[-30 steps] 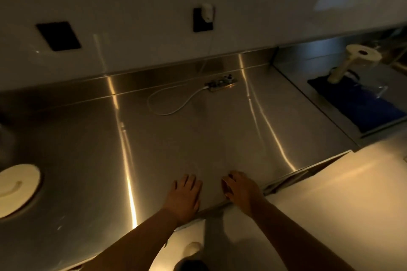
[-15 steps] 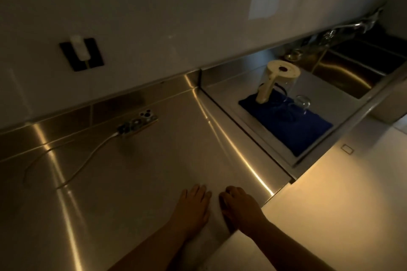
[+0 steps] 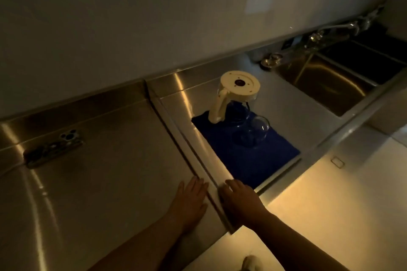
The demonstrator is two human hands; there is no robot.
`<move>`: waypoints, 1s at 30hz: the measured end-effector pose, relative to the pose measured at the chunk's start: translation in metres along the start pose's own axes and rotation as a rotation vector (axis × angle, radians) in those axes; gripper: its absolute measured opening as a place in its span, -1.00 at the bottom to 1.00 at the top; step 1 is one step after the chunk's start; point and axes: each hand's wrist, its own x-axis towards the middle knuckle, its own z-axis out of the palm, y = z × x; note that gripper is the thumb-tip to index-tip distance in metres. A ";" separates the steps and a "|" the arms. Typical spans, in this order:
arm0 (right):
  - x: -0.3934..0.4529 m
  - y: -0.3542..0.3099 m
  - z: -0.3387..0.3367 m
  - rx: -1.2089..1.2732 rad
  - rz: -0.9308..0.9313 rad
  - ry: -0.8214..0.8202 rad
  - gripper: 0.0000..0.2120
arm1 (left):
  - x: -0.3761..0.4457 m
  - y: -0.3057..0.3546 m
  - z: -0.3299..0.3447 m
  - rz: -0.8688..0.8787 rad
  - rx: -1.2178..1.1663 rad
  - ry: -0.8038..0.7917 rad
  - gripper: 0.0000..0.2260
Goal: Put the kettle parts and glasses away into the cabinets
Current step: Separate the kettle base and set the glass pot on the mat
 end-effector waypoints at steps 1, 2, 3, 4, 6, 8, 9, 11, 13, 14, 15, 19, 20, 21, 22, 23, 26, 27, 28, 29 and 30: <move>0.001 0.020 -0.003 -0.015 -0.037 -0.024 -0.61 | 0.012 0.012 -0.001 -0.025 -0.003 0.020 -0.47; 0.001 0.042 -0.005 -0.035 -0.074 -0.052 -0.58 | 0.027 0.026 -0.001 -0.045 -0.009 0.035 -0.47; -0.001 0.063 -0.007 -0.052 -0.102 -0.073 -0.55 | 0.041 0.039 -0.002 -0.062 -0.020 0.056 -0.45; -0.002 0.084 -0.009 -0.061 -0.113 -0.081 -0.53 | 0.054 0.051 -0.002 -0.084 -0.024 0.073 -0.41; -0.004 0.121 -0.012 -0.064 -0.126 -0.064 -0.51 | 0.078 0.075 -0.005 -0.158 -0.036 0.070 -0.44; -0.005 0.153 -0.015 -0.058 -0.148 -0.049 -0.51 | 0.098 0.096 -0.009 -0.215 -0.074 0.070 -0.47; -0.004 0.167 -0.016 -0.047 -0.151 -0.046 -0.52 | 0.107 0.105 -0.012 -0.227 -0.085 0.084 -0.46; -0.002 0.192 -0.019 -0.027 -0.145 -0.048 -0.53 | 0.121 0.117 -0.016 -0.231 -0.081 0.099 -0.46; 0.006 0.210 -0.020 -0.023 -0.173 -0.037 -0.54 | 0.135 0.124 -0.017 -0.237 -0.090 0.101 -0.46; 0.010 0.217 -0.021 -0.019 -0.199 -0.034 -0.55 | 0.142 0.126 -0.017 -0.247 -0.096 0.090 -0.46; 0.015 0.222 -0.022 -0.016 -0.222 -0.032 -0.56 | 0.148 0.127 -0.017 -0.269 -0.094 0.079 -0.47; 0.035 0.242 -0.027 0.028 -0.262 0.005 -0.59 | 0.167 0.130 -0.022 -0.325 -0.118 0.056 -0.48; 0.040 0.250 -0.027 0.046 -0.255 0.022 -0.60 | 0.169 0.130 -0.023 -0.341 -0.119 0.047 -0.47; 0.043 0.257 -0.027 0.055 -0.255 0.027 -0.60 | 0.172 0.131 -0.021 -0.363 -0.117 0.040 -0.47; 0.043 0.264 -0.026 0.059 -0.266 0.029 -0.61 | 0.173 0.132 -0.019 -0.377 -0.118 0.055 -0.48; 0.044 0.271 -0.026 0.057 -0.283 0.035 -0.61 | 0.173 0.135 -0.019 -0.393 -0.123 0.077 -0.50; 0.046 0.288 -0.027 0.035 -0.350 0.042 -0.64 | 0.176 0.143 -0.018 -0.409 -0.128 0.109 -0.53; 0.047 0.295 -0.028 0.024 -0.386 0.044 -0.65 | 0.177 0.145 -0.023 -0.439 -0.148 0.116 -0.55; 0.049 0.302 -0.029 0.016 -0.431 0.030 -0.66 | 0.180 0.148 -0.024 -0.474 -0.196 0.147 -0.57; 0.050 0.310 -0.030 0.008 -0.470 0.009 -0.66 | 0.180 0.154 -0.025 -0.509 -0.219 0.180 -0.59; 0.051 0.317 -0.034 0.009 -0.490 -0.020 -0.64 | 0.180 0.159 -0.028 -0.544 -0.249 0.178 -0.60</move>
